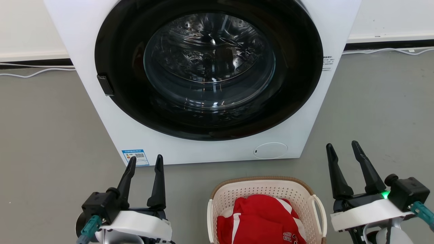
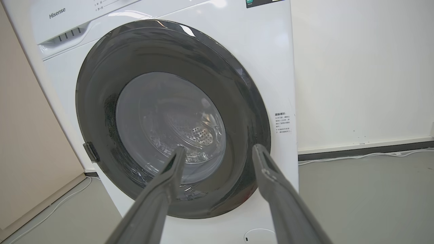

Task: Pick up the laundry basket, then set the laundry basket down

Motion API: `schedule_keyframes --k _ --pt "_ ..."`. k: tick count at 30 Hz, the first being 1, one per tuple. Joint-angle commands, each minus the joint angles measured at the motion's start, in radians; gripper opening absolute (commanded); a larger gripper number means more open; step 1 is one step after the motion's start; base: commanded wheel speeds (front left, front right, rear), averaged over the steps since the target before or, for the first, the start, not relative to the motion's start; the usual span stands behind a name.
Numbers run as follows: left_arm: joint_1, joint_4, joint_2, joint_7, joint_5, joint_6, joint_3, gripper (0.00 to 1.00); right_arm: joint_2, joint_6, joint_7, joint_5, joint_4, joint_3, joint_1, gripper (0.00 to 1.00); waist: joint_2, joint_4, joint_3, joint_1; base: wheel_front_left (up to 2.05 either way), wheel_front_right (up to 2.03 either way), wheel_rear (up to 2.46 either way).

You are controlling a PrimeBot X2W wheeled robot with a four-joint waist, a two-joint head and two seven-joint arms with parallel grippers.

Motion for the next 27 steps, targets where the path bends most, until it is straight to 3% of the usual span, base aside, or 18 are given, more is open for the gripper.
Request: schedule_keyframes --k 1,6,27 --pt "-0.057 -0.04 0.008 -0.018 0.042 0.012 0.021 1.0 -0.012 0.0 -0.021 -0.043 -0.026 0.03 -0.047 1.0 0.0 -0.001 0.001 0.0 0.0 0.0 0.0" --pt "-0.06 -0.049 0.009 -0.029 0.081 0.017 0.014 1.0 -0.016 0.0 -0.032 -0.084 -0.029 0.039 -0.051 1.0 0.0 -0.003 0.006 0.0 0.0 0.0 0.0" --pt "-0.055 -0.034 0.009 -0.029 0.079 0.011 0.024 1.0 -0.022 0.0 -0.032 -0.072 -0.019 0.038 -0.052 1.0 0.0 -0.011 0.016 0.0 0.0 0.0 0.0"
